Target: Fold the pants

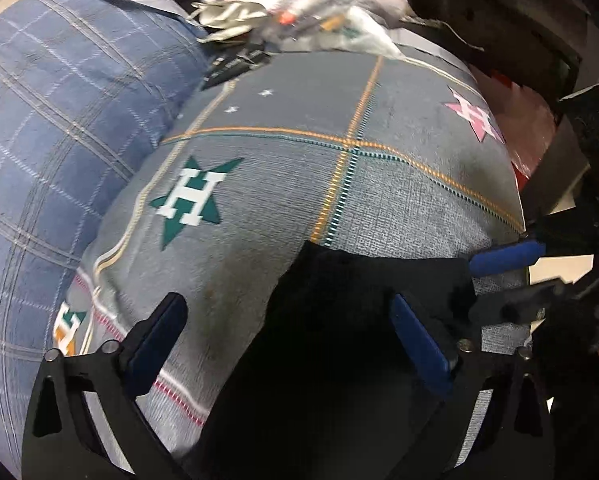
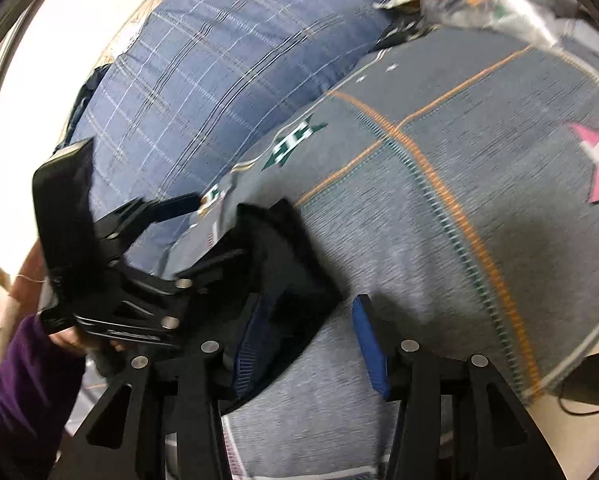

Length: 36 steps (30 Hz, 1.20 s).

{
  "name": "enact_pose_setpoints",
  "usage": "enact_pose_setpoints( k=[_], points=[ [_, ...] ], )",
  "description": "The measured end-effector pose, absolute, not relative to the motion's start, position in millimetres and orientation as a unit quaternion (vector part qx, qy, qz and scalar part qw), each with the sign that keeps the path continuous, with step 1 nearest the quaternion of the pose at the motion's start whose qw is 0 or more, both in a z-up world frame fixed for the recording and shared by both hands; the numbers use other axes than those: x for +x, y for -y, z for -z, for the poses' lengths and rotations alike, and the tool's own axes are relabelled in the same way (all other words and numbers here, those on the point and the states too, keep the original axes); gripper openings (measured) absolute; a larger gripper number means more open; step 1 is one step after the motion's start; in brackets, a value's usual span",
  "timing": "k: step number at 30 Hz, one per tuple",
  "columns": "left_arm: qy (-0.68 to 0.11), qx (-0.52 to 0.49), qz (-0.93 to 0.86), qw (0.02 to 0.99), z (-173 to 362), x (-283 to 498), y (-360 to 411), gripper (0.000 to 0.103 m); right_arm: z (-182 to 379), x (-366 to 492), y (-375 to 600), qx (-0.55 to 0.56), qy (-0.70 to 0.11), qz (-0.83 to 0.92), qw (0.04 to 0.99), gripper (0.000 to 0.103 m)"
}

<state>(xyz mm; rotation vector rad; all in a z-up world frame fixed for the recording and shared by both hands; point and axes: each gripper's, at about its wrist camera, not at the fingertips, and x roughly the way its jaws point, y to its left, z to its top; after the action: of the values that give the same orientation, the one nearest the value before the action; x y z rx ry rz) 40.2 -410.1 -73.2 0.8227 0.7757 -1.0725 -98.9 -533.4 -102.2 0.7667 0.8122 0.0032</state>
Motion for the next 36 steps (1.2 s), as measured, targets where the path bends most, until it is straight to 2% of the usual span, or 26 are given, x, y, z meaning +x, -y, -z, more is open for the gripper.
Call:
enact_pose_setpoints(
  k=[2,6,7,12,15,16,17,18,25,29,36],
  points=[
    [-0.368,0.361,0.5,0.696,76,45,411,0.09,109,-93,532,0.375,-0.394,-0.009,0.839,0.049],
    [-0.414,0.335,0.538,0.654,84,56,416,0.062,118,-85,536,0.402,-0.394,-0.013,0.827,0.049],
    [-0.424,0.328,0.547,0.643,86,58,417,0.059,118,-84,537,0.402,-0.391,-0.013,0.828,0.048],
    [-0.447,0.302,0.566,0.624,89,66,417,0.056,124,-77,541,0.423,-0.382,-0.028,0.821,0.049],
    [-0.456,0.283,0.57,0.622,89,72,415,0.047,125,-71,540,0.432,-0.379,-0.041,0.817,0.048],
    [-0.459,0.277,0.571,0.622,88,74,414,0.042,125,-69,537,0.429,-0.381,-0.045,0.818,0.043],
    [-0.462,0.273,0.571,0.621,88,76,414,0.04,126,-67,535,0.425,-0.384,-0.05,0.818,0.032],
    [-0.463,0.269,0.571,0.623,88,77,413,0.037,127,-66,532,0.423,-0.389,-0.052,0.816,0.027],
    [-0.444,0.257,0.577,0.635,78,74,404,0.02,114,-68,525,0.412,-0.364,-0.066,0.833,0.02],
    [-0.431,0.228,0.584,0.648,59,73,384,0.016,98,-67,511,0.394,-0.343,-0.097,0.847,0.02],
    [-0.408,0.168,0.559,0.702,17,77,308,0.016,64,-62,466,0.354,-0.294,-0.168,0.872,0.02]
  ],
)
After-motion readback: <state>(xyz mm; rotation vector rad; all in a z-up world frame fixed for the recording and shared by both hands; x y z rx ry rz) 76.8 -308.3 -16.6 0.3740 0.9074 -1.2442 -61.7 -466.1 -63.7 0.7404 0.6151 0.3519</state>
